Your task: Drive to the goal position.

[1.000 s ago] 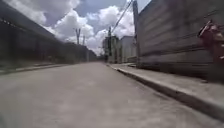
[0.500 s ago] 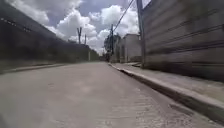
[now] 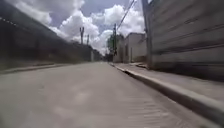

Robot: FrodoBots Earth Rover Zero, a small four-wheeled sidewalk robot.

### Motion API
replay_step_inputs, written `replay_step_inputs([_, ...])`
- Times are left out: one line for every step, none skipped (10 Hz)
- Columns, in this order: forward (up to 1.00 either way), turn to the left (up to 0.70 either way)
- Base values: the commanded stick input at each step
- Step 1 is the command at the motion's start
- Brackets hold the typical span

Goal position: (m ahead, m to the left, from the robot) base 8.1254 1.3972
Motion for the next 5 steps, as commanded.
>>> replay_step_inputs([1.0, 0.0])
replay_step_inputs([1.0, 0.0])
replay_step_inputs([1.0, 0.0])
replay_step_inputs([1.0, 0.0])
replay_step_inputs([1.0, 0.0])
